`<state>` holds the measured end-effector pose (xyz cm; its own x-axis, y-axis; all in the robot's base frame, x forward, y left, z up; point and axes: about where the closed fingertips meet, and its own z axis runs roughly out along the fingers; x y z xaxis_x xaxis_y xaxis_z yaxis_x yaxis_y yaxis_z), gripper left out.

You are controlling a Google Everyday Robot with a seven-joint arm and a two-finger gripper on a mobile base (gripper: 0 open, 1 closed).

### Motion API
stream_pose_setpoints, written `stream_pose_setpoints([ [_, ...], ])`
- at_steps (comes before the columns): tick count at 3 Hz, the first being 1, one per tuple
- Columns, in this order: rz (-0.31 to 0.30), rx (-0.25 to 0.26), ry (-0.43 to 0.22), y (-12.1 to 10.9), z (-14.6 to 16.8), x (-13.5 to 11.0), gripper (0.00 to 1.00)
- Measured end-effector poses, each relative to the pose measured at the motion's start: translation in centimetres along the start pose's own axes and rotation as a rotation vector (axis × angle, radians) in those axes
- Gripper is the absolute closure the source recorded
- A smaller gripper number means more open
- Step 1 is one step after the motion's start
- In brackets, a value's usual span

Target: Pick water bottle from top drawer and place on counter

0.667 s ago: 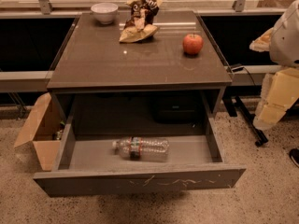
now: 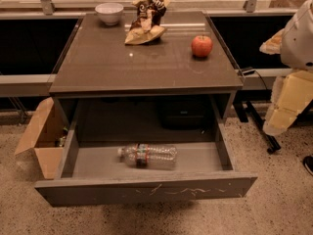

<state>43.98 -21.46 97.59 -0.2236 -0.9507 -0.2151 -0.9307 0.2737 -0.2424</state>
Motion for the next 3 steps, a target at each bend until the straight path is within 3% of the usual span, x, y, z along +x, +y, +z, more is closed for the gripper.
stream_pose_setpoints([
  [2, 0.019, -0.19, -0.195, 1.4, 10.2, -7.2, 0.0],
  [3, 0.052, -0.216, -0.267, 1.9, 14.3, -10.6, 0.0],
])
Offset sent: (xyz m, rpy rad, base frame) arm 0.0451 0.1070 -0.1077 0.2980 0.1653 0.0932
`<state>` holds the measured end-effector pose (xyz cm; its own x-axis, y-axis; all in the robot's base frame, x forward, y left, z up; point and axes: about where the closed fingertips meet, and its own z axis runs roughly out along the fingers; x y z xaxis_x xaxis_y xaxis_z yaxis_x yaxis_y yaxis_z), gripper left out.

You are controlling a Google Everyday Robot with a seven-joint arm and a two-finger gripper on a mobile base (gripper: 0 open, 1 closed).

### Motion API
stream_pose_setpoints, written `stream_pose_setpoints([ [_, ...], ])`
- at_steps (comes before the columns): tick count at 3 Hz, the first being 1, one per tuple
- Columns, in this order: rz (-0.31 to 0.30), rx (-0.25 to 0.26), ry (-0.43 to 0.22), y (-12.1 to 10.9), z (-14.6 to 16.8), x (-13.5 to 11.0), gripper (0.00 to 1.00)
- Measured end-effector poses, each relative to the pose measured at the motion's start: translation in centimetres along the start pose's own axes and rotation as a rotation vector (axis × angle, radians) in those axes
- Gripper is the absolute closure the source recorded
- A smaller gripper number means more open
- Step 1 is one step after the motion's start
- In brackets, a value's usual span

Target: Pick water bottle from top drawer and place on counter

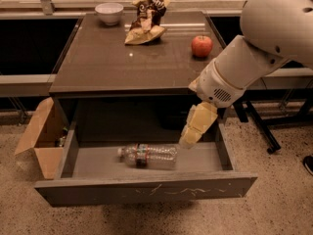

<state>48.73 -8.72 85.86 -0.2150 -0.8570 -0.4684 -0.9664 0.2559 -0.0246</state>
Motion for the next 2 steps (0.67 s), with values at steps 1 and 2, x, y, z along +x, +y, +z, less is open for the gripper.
stream_pose_setpoints([
  [1, 0.0, 0.0, 0.0, 0.0, 0.0, 0.0, 0.0],
  [2, -0.023, 0.005, 0.004, -0.5, 1.6, -0.3, 0.0],
])
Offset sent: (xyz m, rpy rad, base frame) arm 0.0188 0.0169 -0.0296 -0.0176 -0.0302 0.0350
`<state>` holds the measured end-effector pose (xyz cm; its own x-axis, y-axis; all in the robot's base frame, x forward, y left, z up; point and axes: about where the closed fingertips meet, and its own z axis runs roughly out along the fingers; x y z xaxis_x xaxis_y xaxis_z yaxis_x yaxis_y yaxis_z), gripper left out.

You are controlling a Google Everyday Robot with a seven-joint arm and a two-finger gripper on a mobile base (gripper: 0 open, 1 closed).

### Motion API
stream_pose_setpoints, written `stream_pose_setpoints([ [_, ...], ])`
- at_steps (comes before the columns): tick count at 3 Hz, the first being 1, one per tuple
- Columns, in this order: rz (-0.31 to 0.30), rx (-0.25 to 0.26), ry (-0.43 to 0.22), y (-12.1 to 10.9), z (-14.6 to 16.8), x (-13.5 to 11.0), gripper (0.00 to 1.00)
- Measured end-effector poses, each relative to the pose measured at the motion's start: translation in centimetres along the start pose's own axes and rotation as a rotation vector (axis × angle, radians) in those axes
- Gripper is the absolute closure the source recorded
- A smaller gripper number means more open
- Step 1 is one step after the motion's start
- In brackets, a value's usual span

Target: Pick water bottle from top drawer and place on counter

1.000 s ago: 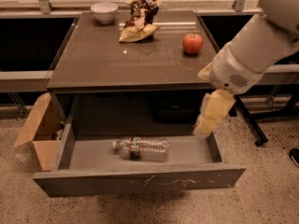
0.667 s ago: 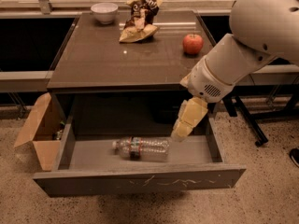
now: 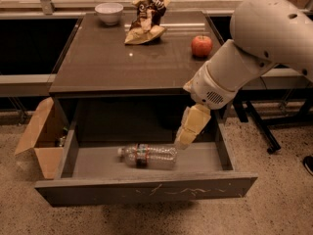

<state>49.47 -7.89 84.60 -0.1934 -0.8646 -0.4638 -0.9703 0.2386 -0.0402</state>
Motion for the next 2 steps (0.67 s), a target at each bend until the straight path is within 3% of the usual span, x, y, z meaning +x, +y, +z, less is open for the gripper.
stream_pose_setpoints([
  [2, -0.097, 0.009, -0.045, -0.1, 9.4, -0.5, 0.0],
])
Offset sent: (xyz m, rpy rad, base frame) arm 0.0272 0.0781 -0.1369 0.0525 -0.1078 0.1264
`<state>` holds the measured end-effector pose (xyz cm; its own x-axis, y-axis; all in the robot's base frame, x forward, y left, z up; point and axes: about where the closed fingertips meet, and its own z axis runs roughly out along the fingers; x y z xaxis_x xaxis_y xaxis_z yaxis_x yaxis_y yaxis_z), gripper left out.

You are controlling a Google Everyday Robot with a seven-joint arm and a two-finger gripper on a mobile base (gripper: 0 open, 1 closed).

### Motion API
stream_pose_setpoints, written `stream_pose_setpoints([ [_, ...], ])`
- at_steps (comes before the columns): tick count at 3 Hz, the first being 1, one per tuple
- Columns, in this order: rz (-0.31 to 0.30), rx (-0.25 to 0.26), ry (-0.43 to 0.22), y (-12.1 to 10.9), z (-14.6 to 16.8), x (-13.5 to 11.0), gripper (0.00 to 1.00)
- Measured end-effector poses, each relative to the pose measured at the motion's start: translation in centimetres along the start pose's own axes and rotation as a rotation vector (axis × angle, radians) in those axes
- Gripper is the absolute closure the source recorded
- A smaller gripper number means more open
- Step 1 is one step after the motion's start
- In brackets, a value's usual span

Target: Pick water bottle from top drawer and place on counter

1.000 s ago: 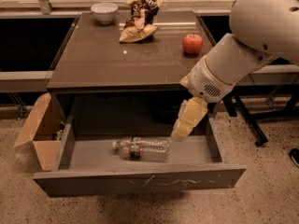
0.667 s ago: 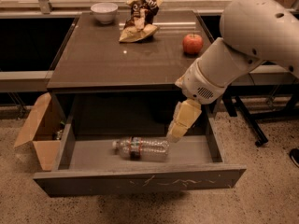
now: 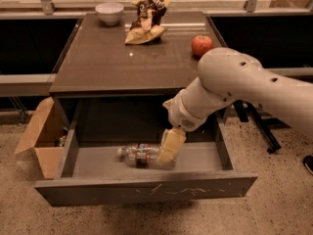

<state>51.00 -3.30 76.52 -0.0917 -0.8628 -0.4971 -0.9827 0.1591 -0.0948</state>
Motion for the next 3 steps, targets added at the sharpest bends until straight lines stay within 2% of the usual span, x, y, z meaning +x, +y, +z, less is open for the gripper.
stream_pose_setpoints([
  [1, 0.034, 0.026, 0.035, -3.7, 8.7, 2.8, 0.0],
  [2, 0.073, 0.074, 0.058, -7.2, 12.0, 3.8, 0.0],
  [3, 0.081, 0.092, 0.058, -8.3, 12.5, 3.7, 0.0],
])
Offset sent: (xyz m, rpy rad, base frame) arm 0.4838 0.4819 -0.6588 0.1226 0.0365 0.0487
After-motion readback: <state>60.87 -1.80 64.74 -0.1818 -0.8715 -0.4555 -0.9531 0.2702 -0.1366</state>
